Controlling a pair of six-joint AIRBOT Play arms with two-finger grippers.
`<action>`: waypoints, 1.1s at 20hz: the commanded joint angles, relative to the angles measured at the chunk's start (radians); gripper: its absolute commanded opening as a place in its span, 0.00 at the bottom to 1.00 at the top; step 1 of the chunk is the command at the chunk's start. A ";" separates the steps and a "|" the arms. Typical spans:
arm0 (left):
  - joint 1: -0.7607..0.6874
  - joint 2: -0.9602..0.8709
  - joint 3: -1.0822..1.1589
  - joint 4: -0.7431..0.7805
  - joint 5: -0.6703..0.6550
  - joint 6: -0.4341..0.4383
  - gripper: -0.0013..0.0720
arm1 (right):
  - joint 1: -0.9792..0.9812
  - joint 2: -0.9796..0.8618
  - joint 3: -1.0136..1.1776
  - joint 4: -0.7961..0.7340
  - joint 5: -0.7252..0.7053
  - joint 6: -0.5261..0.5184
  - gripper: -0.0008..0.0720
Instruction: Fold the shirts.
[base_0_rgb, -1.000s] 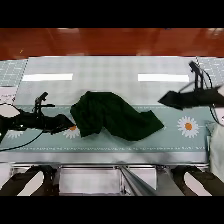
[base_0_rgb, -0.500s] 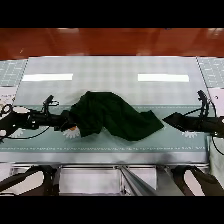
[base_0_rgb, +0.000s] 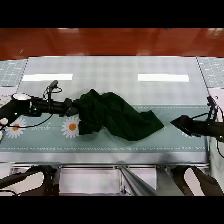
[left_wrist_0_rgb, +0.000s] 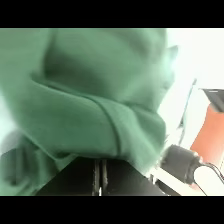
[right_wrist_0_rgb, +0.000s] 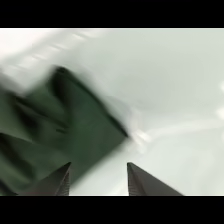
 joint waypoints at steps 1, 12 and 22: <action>-0.002 0.010 0.057 -0.001 -0.053 0.012 0.04 | -0.056 0.001 -0.069 -0.088 0.056 0.034 0.57; -0.031 0.008 0.056 0.002 -0.011 0.012 0.04 | 0.147 -0.320 -0.085 0.252 -0.103 -0.093 0.57; -0.015 0.013 0.064 0.001 -0.009 0.012 0.04 | 0.488 -0.546 0.145 0.325 -0.174 -0.086 0.05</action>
